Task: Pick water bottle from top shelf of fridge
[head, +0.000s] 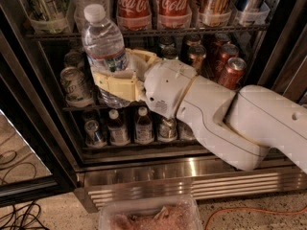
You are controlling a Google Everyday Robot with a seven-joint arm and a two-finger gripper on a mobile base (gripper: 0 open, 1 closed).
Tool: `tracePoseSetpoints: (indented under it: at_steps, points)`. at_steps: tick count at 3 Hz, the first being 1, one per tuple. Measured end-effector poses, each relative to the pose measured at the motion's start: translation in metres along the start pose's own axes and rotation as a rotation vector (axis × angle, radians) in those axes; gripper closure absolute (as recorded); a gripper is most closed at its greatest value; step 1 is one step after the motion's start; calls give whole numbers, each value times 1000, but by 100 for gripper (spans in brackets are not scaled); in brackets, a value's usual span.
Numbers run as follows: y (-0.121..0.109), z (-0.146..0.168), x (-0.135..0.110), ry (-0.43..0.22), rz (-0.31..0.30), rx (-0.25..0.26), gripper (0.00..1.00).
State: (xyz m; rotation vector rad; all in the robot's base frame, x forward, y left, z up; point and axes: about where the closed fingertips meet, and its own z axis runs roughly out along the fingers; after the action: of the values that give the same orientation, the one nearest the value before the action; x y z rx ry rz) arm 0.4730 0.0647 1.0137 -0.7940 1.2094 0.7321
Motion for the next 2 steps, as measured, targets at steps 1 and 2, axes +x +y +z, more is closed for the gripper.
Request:
tracePoseSetpoints:
  at_steps: [1, 2]
  points:
    - [2, -3, 11, -3, 43, -23, 100]
    - [18, -21, 40, 18, 131, -89, 100]
